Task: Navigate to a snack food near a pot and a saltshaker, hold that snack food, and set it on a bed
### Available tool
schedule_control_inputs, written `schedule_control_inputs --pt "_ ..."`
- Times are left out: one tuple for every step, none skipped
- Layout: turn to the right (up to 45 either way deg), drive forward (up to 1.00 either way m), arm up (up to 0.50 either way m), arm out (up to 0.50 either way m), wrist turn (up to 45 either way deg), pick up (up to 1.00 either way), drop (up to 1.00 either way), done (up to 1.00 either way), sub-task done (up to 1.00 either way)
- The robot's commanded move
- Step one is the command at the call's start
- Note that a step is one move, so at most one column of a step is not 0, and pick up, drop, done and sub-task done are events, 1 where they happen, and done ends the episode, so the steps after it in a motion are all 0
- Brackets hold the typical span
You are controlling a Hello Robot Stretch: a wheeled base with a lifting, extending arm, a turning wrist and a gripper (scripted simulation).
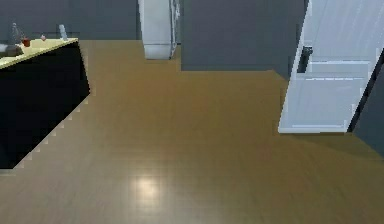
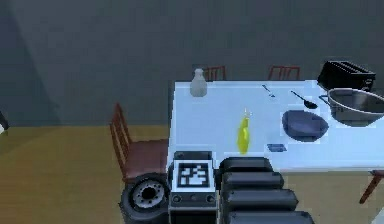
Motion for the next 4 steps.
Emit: schedule_control_inputs --pt "15.0 0.0 0.0 0.0 0.0 0.0 0.0 0.0 0.0" --pt "0.0 1.0 0.0 0.0 0.0 0.0 0.0 0.0 0.0" --pt "3.0 0.0 0.0 0.0 0.0 0.0 0.0 0.0 0.0" --pt "0.0 1.0 0.0 0.0 0.0 0.0 0.0 0.0 0.0"
